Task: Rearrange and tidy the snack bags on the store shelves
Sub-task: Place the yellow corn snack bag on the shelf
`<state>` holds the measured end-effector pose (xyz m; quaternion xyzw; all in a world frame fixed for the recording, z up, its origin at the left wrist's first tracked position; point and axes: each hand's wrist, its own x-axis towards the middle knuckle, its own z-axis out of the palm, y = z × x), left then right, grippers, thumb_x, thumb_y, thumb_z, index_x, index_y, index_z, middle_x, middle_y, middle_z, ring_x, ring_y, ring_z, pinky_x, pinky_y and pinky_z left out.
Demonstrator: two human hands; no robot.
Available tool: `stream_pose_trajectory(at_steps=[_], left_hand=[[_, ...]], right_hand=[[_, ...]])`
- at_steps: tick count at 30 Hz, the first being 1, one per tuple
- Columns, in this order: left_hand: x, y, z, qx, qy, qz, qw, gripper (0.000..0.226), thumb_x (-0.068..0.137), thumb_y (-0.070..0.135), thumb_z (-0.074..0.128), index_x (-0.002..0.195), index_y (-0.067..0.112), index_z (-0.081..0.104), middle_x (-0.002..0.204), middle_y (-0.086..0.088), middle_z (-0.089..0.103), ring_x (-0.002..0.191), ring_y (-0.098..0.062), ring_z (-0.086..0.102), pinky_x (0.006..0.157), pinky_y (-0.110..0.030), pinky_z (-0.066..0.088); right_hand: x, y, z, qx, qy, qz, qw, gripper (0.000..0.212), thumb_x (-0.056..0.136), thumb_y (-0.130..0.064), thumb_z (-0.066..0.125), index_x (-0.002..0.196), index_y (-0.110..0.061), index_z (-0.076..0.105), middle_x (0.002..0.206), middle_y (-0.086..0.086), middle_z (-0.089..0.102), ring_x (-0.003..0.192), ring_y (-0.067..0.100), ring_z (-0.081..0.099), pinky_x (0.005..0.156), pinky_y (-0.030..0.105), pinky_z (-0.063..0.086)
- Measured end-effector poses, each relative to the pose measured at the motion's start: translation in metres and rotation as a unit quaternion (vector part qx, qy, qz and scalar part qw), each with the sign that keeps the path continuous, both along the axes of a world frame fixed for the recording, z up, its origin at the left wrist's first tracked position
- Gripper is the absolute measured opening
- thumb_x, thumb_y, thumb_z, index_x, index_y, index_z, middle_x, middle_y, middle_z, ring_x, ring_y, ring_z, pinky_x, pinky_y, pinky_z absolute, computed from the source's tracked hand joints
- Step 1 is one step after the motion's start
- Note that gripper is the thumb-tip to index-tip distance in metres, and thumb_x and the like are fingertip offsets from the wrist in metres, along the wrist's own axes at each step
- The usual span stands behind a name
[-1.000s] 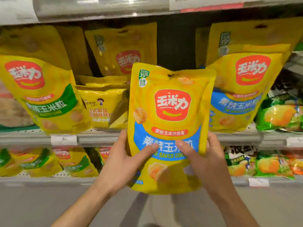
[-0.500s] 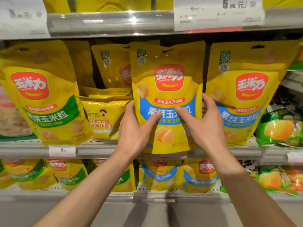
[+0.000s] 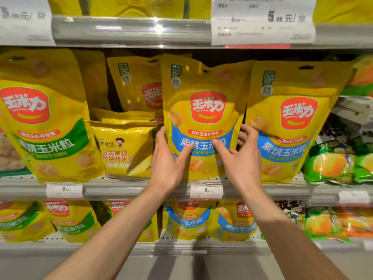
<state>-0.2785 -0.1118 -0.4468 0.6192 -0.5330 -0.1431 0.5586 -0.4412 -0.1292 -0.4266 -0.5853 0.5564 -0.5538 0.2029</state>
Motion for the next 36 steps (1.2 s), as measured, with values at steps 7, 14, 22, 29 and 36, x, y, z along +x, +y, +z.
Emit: stream_pose_trajectory(at_steps=[7, 14, 22, 29, 36], left_hand=[[0.005, 0.007, -0.012, -0.009, -0.023, -0.014, 1.000, 0.096, 0.083, 0.069, 0.064, 0.159, 0.030, 0.021, 0.160, 0.010, 0.040, 0.147, -0.012, 0.040, 0.115, -0.047, 0.043], [0.006, 0.004, -0.019, 0.014, -0.006, -0.009, 1.000, 0.102, 0.076, 0.078, 0.062, 0.158, 0.032, 0.023, 0.160, 0.009, 0.041, 0.148, -0.012, 0.039, 0.118, -0.047, 0.040], [0.000, 0.050, -0.018, 0.035, 0.007, -0.012, 0.999, 0.079, 0.093, 0.055, 0.064, 0.158, 0.036, 0.025, 0.161, 0.010, 0.037, 0.147, -0.006, 0.037, 0.120, -0.044, 0.037], [-0.015, 0.147, -0.015, 0.105, -0.046, -0.037, 0.993, 0.051, 0.094, 0.045, 0.066, 0.141, 0.040, 0.046, 0.129, 0.017, 0.062, 0.113, 0.003, 0.062, 0.101, -0.038, 0.054], [-0.007, 0.238, -0.009, 0.190, -0.125, -0.071, 0.971, 0.051, 0.095, 0.048, 0.065, 0.140, 0.035, 0.048, 0.122, 0.015, 0.063, 0.104, -0.001, 0.065, 0.093, -0.033, 0.056]], right_hand=[[-0.006, 0.009, -0.007, -0.004, 0.036, -0.014, 0.999, 0.085, 0.081, -0.048, 0.084, 0.147, -0.022, 0.037, 0.140, 0.004, 0.060, 0.126, 0.024, 0.059, 0.099, 0.051, 0.052], [-0.007, 0.010, -0.004, -0.004, 0.029, -0.011, 1.000, 0.088, 0.082, -0.050, 0.082, 0.152, -0.019, 0.039, 0.146, 0.002, 0.056, 0.132, 0.020, 0.055, 0.107, 0.048, 0.048], [-0.025, 0.040, -0.014, 0.010, 0.023, 0.038, 0.999, 0.075, 0.089, -0.056, 0.071, 0.152, -0.027, 0.041, 0.149, -0.007, 0.050, 0.135, 0.012, 0.049, 0.113, 0.038, 0.042], [-0.061, 0.113, -0.061, 0.093, -0.039, 0.117, 0.988, 0.053, 0.084, -0.041, 0.083, 0.130, -0.031, 0.059, 0.122, -0.014, 0.065, 0.117, 0.008, 0.063, 0.103, 0.046, 0.052], [-0.066, 0.187, -0.088, 0.150, -0.041, 0.186, 0.970, 0.057, 0.087, -0.038, 0.076, 0.139, -0.025, 0.056, 0.135, -0.008, 0.064, 0.122, 0.005, 0.060, 0.107, 0.031, 0.046]])
